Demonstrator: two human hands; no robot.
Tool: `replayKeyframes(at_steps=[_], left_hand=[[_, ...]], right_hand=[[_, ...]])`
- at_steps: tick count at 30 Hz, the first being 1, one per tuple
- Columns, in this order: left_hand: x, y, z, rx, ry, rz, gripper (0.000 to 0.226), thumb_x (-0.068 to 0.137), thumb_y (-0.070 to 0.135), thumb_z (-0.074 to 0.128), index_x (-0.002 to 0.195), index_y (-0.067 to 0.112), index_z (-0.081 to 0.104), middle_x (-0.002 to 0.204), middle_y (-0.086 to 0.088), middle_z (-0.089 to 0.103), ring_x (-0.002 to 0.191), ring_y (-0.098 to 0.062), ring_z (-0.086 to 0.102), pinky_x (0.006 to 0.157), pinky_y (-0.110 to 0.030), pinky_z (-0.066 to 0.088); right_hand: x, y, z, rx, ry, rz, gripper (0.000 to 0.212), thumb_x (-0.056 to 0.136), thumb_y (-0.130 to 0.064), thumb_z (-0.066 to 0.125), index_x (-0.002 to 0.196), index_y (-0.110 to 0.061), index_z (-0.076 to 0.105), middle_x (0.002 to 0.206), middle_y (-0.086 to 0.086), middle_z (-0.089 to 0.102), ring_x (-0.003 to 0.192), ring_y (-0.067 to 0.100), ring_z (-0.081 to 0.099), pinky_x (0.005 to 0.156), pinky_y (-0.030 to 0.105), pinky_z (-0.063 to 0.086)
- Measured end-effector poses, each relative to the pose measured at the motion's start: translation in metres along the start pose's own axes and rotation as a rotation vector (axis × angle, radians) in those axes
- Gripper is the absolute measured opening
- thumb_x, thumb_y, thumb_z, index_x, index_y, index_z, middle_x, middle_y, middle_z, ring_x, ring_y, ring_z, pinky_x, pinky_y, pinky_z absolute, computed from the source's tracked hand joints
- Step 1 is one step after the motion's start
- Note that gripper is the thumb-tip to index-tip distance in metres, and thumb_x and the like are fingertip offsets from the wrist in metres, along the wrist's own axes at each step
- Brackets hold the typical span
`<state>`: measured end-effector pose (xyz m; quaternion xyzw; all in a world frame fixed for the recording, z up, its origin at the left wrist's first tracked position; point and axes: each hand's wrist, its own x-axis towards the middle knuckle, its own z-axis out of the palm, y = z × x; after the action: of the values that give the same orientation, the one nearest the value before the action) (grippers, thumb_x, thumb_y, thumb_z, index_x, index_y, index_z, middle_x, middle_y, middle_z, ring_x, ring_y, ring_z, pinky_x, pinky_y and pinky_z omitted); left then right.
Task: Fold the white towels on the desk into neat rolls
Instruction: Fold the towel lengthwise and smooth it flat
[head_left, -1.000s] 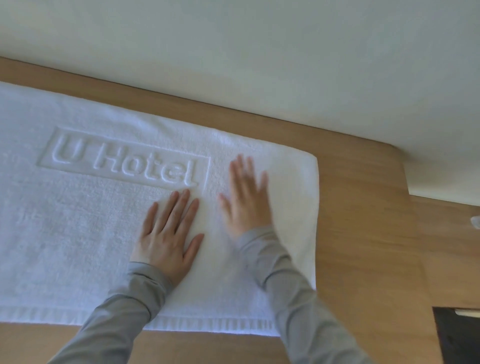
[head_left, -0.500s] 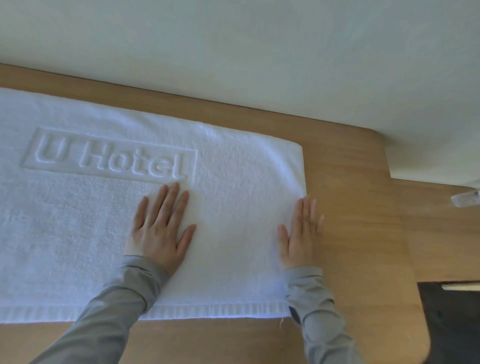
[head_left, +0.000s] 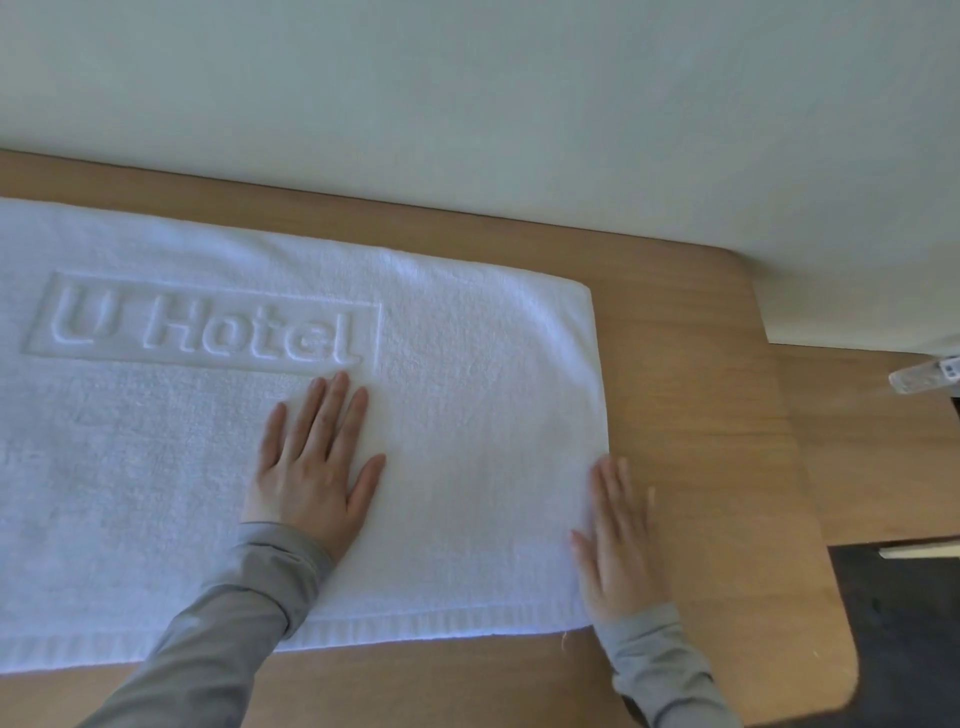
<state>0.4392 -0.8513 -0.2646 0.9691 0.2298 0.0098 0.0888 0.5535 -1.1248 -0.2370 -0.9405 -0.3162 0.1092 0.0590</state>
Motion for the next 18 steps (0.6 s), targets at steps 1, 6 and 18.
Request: replayKeyframes(at_steps=[1,6,18], left_hand=[[0.0,0.0,0.0,0.0,0.003,0.0,0.066,0.092,0.048,0.023,0.147,0.013,0.029,0.153,-0.008,0.028,0.141,-0.023,0.024,0.115,-0.047,0.016],[0.0,0.0,0.0,0.012,0.0,0.0,0.065,0.093,0.049,0.021,0.146,0.012,0.031,0.152,-0.008,0.029,0.14,-0.023,0.026,0.115,-0.047,0.017],[0.0,-0.002,0.0,-0.014,-0.009,0.006,0.065,0.092,0.048,0.022,0.147,0.013,0.029,0.153,-0.007,0.027,0.141,-0.024,0.024,0.115,-0.047,0.016]], right_hand=[[0.013,0.001,-0.008,0.035,0.046,0.008,0.064,0.098,-0.046,0.011,0.144,-0.002,0.021,0.153,0.014,0.019,0.142,0.02,0.009,0.117,0.033,-0.001],[0.127,-0.021,-0.029,0.046,0.078,-0.183,0.057,0.099,-0.032,0.026,0.146,-0.007,0.006,0.155,0.005,0.0,0.144,0.018,-0.003,0.117,0.027,-0.009],[0.233,0.009,-0.022,0.047,-0.01,-0.029,0.055,0.101,-0.034,0.022,0.149,-0.012,0.006,0.158,0.002,0.001,0.145,0.012,-0.006,0.118,0.035,-0.007]])
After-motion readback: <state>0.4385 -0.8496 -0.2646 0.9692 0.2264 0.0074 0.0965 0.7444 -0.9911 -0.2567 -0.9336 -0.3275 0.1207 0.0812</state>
